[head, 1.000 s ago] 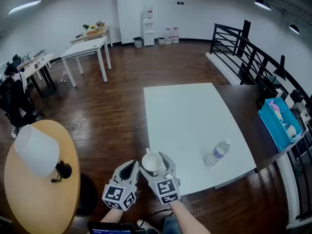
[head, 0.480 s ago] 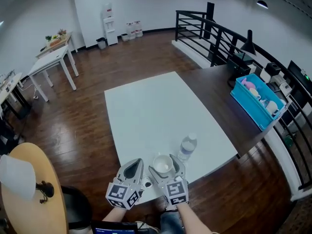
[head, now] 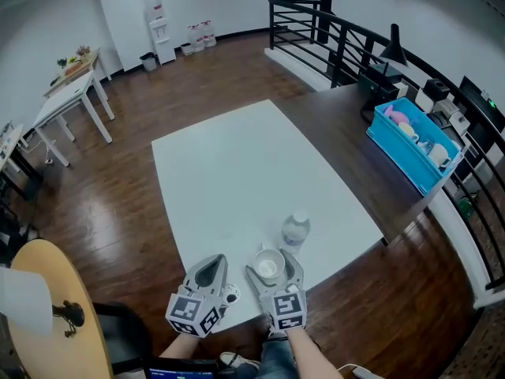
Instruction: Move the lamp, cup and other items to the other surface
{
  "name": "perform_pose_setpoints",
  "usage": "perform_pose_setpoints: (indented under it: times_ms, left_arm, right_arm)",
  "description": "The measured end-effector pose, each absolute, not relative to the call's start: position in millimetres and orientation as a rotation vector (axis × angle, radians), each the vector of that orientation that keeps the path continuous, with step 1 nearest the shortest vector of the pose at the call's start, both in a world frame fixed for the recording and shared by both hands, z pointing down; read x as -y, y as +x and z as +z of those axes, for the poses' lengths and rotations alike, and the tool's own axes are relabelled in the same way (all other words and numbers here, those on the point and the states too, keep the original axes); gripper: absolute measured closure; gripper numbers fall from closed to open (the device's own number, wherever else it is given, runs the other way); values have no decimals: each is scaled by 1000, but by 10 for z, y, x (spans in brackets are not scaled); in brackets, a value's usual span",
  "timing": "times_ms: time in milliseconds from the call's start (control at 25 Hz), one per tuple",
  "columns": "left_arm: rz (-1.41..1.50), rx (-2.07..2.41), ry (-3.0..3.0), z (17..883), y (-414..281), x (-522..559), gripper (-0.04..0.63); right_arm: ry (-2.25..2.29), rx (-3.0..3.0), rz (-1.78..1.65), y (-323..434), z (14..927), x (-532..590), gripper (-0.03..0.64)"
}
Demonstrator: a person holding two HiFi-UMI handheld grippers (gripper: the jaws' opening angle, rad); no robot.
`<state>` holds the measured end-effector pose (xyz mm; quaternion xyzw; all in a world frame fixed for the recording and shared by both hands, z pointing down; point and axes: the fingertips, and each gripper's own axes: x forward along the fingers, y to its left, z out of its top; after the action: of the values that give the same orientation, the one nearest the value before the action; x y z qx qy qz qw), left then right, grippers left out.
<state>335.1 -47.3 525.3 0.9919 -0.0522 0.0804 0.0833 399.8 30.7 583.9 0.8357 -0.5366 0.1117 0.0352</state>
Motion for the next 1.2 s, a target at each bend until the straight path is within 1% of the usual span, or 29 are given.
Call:
perform_pose_setpoints:
  times_ms: [80, 120, 280, 480, 760, 800, 880, 920, 960, 1000, 1040, 1200]
  left_arm:
    - [249, 155, 2960, 5265, 3357, 476, 583]
    - [251, 153, 2960, 5268, 3351, 474, 583]
    - [251, 146, 2962, 5251, 3310, 463, 583]
    - [221, 156, 2965, 5192, 3246, 504, 583]
    - [222, 193, 2972, 5121, 3126, 529, 583]
    - [218, 201, 2973, 5097, 3091, 544, 583]
    - [196, 215, 2972, 5039, 3007, 581, 583]
    - [183, 222, 2969, 5000, 2961, 601, 583]
    - [170, 230, 2965, 4961, 2911, 623, 584]
    - [156, 241, 2960, 4927, 2852, 649, 584]
    - [141, 255, 2956, 4898, 2786, 682, 584]
    - [120, 347, 2954, 4780, 2464, 881, 584]
  right_arm:
    - [2571, 1650, 346, 4032, 5849, -302, 212]
    - [2570, 1649, 355, 4038, 5863, -303, 186]
    - [2582, 1631, 389, 4027, 5871, -373, 186]
    - [2621, 1607, 334, 3999, 5719, -477, 186]
    - [2594, 1605, 180, 3806, 5163, -451, 195]
    - [2590, 1620, 150, 3763, 5081, -419, 217]
    - [2563, 1673, 102, 3642, 4948, -310, 225]
    - [2537, 1710, 93, 3557, 4887, -238, 241]
    - [2509, 1750, 90, 3455, 4822, -160, 289]
    - [2483, 1793, 87, 3342, 4756, -83, 368]
    - [2460, 1837, 78, 3229, 4697, -7, 423]
    - [2368, 1984, -1, 2807, 4545, 316, 503]
